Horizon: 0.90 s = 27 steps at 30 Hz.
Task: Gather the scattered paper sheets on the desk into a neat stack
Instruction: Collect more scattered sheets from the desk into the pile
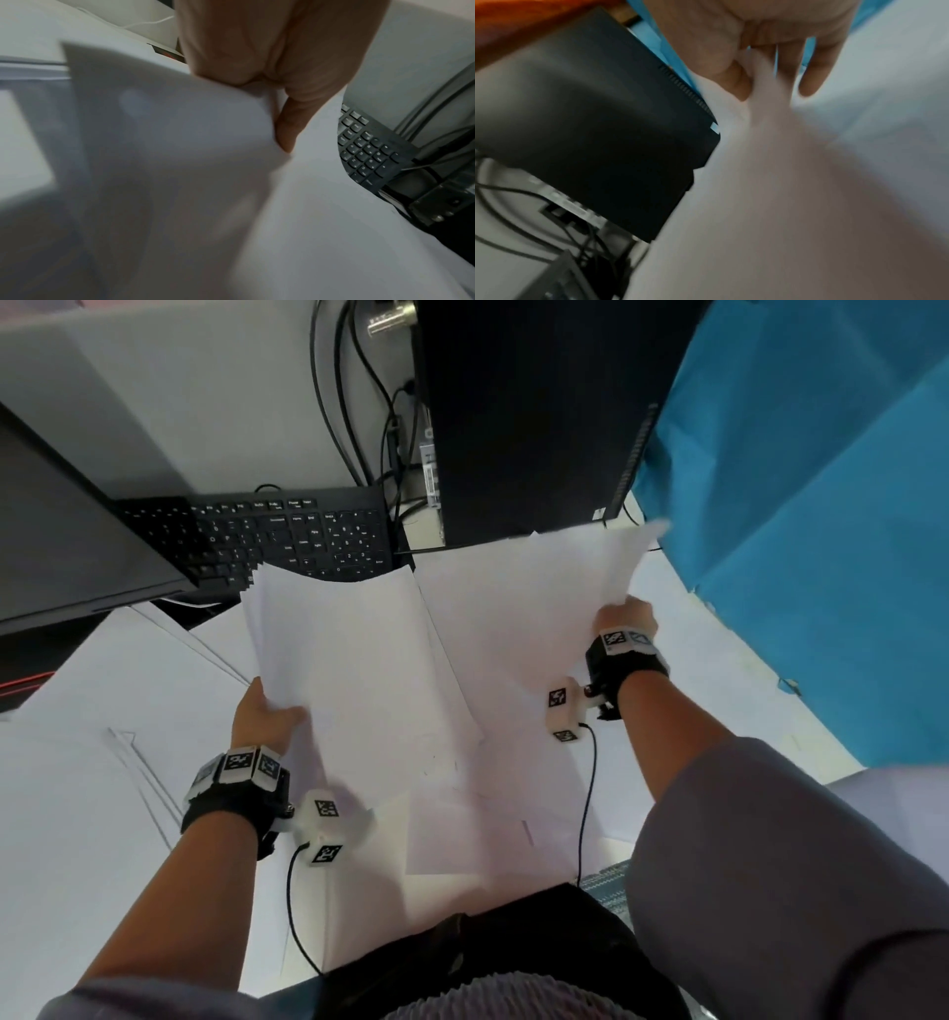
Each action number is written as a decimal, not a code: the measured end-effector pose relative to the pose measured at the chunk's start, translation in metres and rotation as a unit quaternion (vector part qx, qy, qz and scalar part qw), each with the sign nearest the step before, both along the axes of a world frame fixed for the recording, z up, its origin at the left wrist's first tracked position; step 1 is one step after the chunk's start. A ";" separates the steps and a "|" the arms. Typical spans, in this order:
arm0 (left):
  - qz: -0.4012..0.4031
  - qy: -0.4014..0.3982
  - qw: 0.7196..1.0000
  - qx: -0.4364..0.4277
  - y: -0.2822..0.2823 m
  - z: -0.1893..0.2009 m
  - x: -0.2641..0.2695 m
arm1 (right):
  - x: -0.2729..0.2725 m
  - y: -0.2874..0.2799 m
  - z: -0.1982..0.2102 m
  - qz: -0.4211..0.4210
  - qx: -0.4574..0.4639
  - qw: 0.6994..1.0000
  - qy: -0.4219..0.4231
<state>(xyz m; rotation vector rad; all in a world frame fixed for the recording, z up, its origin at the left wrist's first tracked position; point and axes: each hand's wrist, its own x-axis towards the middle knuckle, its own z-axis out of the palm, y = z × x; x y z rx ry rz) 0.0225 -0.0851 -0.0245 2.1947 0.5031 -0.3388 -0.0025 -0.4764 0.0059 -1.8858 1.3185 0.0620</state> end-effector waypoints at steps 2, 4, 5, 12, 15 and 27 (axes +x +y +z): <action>0.006 -0.001 1.000 -0.009 0.004 0.002 0.001 | -0.001 -0.006 0.010 -0.011 -0.004 1.000 -0.005; 0.018 0.006 0.999 -0.027 0.011 0.002 0.001 | -0.001 -0.008 0.014 0.018 0.020 1.000 0.000; 0.026 0.011 0.999 -0.036 0.015 0.002 0.000 | -0.002 -0.007 0.015 0.040 0.027 0.999 0.008; 0.047 0.021 0.999 -0.011 0.032 0.004 -0.011 | -0.004 0.036 0.005 0.163 0.015 0.980 0.116; 0.044 0.016 0.999 -0.017 0.026 0.006 -0.018 | 0.002 0.045 0.007 0.167 0.039 0.976 0.132; 0.048 0.018 0.999 -0.017 0.029 0.003 -0.029 | 0.014 0.051 0.013 0.213 0.128 0.967 0.057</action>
